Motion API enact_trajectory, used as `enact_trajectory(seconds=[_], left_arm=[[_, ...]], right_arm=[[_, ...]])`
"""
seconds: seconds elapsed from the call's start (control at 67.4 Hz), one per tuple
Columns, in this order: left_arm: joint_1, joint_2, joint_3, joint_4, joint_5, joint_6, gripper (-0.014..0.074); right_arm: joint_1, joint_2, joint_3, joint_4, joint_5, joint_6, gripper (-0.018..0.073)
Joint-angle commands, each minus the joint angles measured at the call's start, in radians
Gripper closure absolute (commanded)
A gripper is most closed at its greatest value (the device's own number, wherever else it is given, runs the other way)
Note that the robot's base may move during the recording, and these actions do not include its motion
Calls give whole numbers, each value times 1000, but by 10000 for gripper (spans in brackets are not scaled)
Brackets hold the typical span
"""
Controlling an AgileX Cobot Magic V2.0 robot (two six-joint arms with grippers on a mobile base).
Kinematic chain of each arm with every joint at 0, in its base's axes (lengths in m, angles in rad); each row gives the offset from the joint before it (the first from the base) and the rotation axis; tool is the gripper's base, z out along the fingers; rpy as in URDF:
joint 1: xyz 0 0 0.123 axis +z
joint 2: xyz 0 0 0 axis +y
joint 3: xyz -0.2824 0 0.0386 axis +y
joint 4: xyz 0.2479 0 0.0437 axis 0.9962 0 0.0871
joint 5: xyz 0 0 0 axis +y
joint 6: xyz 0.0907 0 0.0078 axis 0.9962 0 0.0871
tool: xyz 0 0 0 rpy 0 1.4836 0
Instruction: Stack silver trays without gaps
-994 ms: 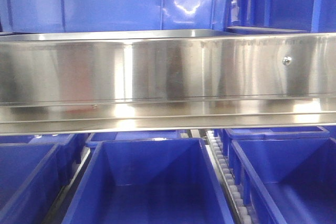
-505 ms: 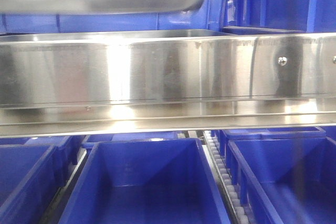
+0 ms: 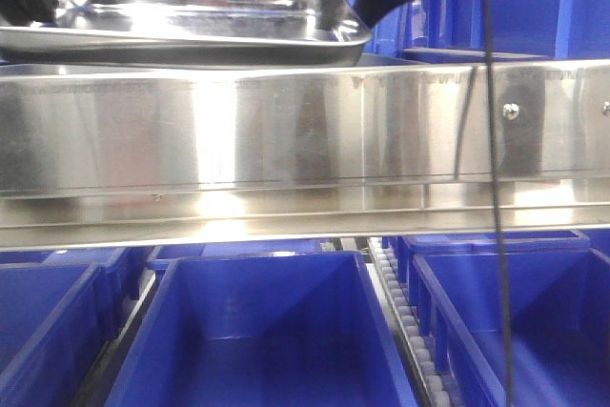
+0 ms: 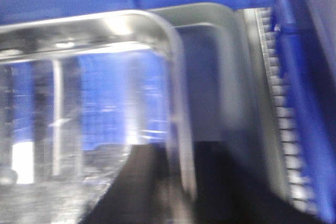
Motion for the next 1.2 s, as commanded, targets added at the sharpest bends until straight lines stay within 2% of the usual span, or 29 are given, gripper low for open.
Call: enact_trajectory(seconds=[0.0,0.089,0.223,0.297,0.386,0.564,0.638,0.697,0.786,0.846,0.935,1.039,1.187], left_arm=[[3,1,-8,-68,-86,-6,521],[34,1,-8,-68,-63,-40,384],[69,1,-8,-68,-51,-40,223],[77,1,-8,-65,-51,-40,185],[77,1,-8,-61,-51,-40,186],[77,1,-8,-57,-55,-40,202],[77,-4,-13,-57,-56,-40,256],[75,-18,-28,-63,-41,-40,365],[75,-59,-52,-70,-34,-38,549],[75,-87,-61,-56,-41,-38,635],[75,-119,-64,-15,-95,-38,587],[75,-138,-70,0,-159,-38,582],[71,-176,-104,-31,-102,-36,600]], right_arm=[[16,-6,-22,9,-210,-6,305],[16,-6,-22,-6,-168,-6,230],[16,-6,-22,-46,-141,-6,218],[16,-6,-22,-55,-142,-6,218],[15,-6,-22,-59,-136,-6,218],[14,-6,-22,-69,-127,-6,218],[14,-10,-28,-69,-127,-6,260],[14,-19,-34,-69,-127,-6,327],[14,-58,-53,-69,-127,-6,498],[16,-83,-63,-69,-127,-6,581],[14,-105,-81,-69,-139,-6,570],[3,-108,-100,-69,-159,-6,576],[9,-156,-109,-69,-159,-24,576]])
